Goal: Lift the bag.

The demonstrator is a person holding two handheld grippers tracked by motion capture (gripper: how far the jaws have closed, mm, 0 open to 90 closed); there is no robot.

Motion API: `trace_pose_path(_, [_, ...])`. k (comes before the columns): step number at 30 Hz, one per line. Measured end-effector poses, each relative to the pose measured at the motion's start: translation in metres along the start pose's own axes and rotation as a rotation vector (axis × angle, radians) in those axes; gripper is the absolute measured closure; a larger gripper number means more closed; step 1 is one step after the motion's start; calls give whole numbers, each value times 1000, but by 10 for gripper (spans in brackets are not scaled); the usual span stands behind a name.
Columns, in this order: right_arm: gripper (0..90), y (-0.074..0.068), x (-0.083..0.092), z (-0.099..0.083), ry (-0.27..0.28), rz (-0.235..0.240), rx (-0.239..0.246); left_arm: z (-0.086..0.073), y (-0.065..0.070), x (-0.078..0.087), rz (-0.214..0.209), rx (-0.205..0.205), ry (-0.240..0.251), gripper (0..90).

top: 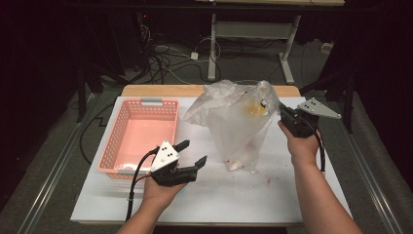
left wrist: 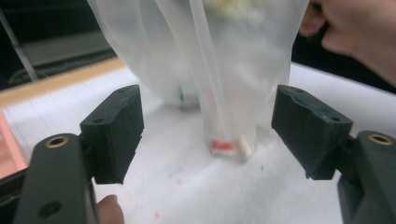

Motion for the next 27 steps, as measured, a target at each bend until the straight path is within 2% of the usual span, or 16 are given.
trace_pose_path(4, [900,-1,4,1,4,3,6,-16,9,-12,-38,18,-57,179])
trace_pose_path(7, [900,-3,8,3,13,7,15,-23,16,-19,-63,13,-92,144])
trace_pose_path(9, [898,-4,11,4,21,11,21,-27,19,-23,-69,10,-106,135])
trace_pose_path(14, [880,-6,23,7,37,20,28,-35,24,-32,-79,9,-159,27])
trace_pose_path(17, [862,-7,31,8,49,26,27,-40,27,-36,-95,-1,-193,0])
trace_pose_path(27, [773,-14,62,15,89,45,36,-53,36,-45,-94,-41,-214,0])
Point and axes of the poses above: each handheld gripper's, and its own axes: x roughly backward along the jaws, z roughly out of its top, y roughly to its right, the point moved 5 cm from there along -x, roughly forward along the jaws, and after that the axes turned 10 degrees about z, right-handed, at the moved point
